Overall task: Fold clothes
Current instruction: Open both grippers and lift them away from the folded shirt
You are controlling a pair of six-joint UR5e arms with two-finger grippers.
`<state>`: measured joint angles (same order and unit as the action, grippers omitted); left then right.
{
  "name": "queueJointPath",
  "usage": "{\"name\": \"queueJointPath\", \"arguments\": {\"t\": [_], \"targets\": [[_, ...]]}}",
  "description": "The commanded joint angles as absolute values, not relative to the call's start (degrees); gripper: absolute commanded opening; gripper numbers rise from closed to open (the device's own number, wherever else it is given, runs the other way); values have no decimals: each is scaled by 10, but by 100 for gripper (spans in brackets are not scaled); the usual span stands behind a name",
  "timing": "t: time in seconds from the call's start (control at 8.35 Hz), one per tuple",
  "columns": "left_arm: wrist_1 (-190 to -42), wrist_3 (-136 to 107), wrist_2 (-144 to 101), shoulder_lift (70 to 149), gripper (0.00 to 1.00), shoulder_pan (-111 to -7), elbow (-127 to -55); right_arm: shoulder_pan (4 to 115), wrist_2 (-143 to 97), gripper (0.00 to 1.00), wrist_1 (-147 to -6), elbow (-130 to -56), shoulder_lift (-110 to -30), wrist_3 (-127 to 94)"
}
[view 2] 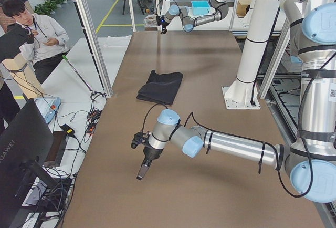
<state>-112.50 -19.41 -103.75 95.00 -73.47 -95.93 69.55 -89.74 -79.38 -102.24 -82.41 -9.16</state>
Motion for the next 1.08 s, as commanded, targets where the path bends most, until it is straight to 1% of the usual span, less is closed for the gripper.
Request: {"name": "queueJointPath", "arguments": {"t": [0.0, 0.12, 0.36, 0.48, 0.72, 0.84, 0.96], "targets": [[-1125, -44, -1004, 909, 100, -850, -953, 793, -856, 94, -800, -1024, -864, 58], [-1126, -34, -998, 893, 100, -870, -953, 829, -856, 94, -798, -1023, -872, 60], [-1141, -27, -910, 859, 100, -888, -962, 853, -859, 94, -790, -1026, -889, 54], [-1146, -14, -911, 864, 100, -902, -988, 853, -860, 94, -788, -1025, -889, 46], [-1146, -33, -966, 861, 100, -911, -1009, 853, -862, 94, -787, -1033, -888, -24], [-1159, -13, -966, 856, 100, -911, -1006, 853, -862, 94, -787, -1036, -888, -34], [-1182, -4, -963, 856, 100, -908, -983, 853, -864, 94, -787, -1038, -888, -34]]}}
